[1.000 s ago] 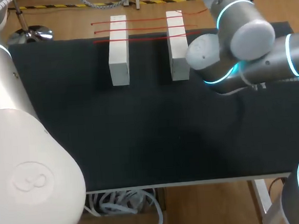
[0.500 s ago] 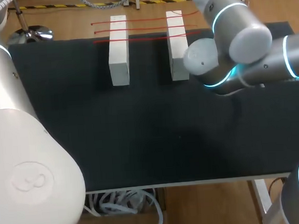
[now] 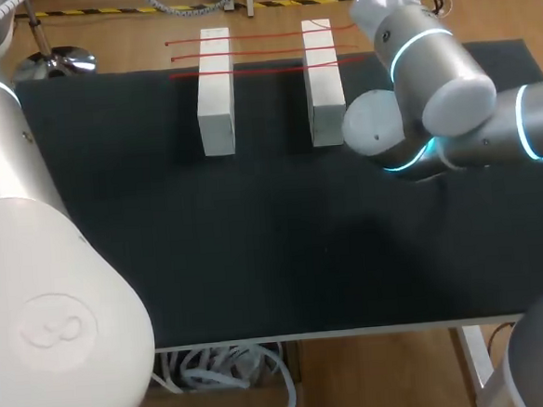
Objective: Grab the tape and strap the tape.
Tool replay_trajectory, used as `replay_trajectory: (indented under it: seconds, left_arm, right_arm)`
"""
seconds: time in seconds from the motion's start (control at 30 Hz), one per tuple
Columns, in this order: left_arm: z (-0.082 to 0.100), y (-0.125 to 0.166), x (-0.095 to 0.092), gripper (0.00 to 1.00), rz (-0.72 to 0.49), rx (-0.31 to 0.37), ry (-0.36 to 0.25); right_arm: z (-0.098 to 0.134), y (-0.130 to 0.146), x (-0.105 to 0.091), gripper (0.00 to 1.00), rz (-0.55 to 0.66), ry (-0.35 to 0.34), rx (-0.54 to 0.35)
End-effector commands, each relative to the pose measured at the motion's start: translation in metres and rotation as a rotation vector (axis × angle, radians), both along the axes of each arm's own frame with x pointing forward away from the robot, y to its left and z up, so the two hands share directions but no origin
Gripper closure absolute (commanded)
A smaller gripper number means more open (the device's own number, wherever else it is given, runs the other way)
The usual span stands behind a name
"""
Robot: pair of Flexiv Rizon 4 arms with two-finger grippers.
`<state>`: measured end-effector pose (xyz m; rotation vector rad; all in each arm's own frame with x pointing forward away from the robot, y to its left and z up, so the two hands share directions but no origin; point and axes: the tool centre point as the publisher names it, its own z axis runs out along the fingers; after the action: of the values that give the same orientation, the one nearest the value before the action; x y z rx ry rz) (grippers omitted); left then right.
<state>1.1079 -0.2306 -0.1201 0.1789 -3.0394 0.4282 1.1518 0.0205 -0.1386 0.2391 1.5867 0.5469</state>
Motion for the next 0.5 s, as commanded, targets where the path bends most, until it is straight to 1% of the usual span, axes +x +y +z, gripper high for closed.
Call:
replay_trajectory:
  seconds: [0.03,0.4,0.43,0.5]
  left_arm:
    - [0.0016,-0.001,0.0005,1.0,0.001,0.006,0.002]
    - [0.0016,-0.001,0.0005,1.0,0.001,0.006,0.002]
    - [0.0016,-0.001,0.0005,1.0,0.001,0.006,0.002]
    - [0.0016,-0.001,0.0005,1.0,0.001,0.006,0.002]
  right_arm:
    - [0.0009,-0.0029,0.0013,1.0,0.012,-0.003,-0.001]
    - [0.0009,-0.0029,0.0013,1.0,0.012,-0.003,-0.001]
    - [0.0014,0.0006,0.0005,1.0,-0.026,-0.017,0.02]
    - [0.005,0.0069,-0.0005,1.0,-0.066,-0.037,0.006]
